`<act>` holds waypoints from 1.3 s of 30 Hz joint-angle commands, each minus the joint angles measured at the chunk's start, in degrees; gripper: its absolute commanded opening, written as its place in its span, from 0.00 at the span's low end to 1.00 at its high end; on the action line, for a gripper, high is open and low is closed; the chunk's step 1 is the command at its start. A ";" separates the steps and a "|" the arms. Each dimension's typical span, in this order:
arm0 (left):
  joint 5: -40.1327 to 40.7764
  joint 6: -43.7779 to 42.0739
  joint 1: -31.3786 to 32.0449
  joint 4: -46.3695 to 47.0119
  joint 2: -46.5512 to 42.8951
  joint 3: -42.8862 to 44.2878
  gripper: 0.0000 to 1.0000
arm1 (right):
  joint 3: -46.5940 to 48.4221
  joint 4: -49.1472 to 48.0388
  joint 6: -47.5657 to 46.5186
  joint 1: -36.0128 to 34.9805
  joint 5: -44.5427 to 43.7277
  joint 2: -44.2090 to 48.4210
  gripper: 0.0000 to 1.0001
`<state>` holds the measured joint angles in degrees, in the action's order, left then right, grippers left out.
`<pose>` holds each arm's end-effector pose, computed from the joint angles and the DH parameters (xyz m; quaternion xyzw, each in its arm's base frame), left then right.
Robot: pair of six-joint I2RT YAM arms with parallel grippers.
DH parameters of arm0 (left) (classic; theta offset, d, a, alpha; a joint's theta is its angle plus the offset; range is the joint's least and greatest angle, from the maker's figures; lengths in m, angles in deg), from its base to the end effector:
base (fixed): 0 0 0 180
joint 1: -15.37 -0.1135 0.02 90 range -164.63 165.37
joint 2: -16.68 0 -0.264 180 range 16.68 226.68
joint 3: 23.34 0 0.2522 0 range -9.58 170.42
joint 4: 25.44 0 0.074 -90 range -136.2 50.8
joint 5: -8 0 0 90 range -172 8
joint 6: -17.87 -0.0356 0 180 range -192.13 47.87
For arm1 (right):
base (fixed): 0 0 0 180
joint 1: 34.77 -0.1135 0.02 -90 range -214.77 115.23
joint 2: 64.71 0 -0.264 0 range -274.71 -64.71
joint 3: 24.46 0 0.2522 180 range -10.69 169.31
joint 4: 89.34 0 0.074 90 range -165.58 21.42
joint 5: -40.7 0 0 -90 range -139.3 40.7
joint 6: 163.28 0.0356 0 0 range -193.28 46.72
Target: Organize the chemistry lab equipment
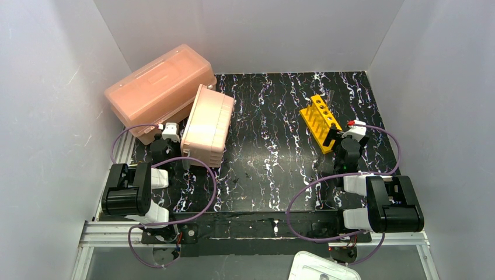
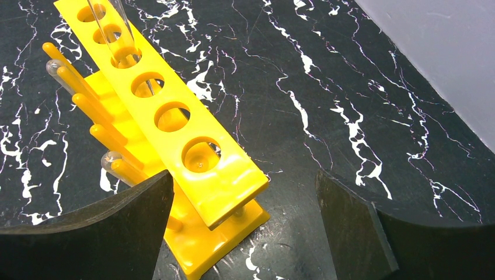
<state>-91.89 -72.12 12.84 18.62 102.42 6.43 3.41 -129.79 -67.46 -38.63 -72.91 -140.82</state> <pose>0.2483 0.0048 0.1453 0.0371 0.7748 -0.0531 0.6289 0.2307 0.0013 0.1672 0.1471 0.7352 -0.0993 0.6542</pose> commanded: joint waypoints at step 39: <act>-21.42 -7.74 5.24 -41.47 -8.84 27.11 0.99 | 31.17 54.13 2.04 -23.19 -8.10 18.26 0.98</act>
<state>-111.28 -78.72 15.37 -19.48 92.08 30.87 30.51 -76.29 -64.97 -58.26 -79.08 -121.48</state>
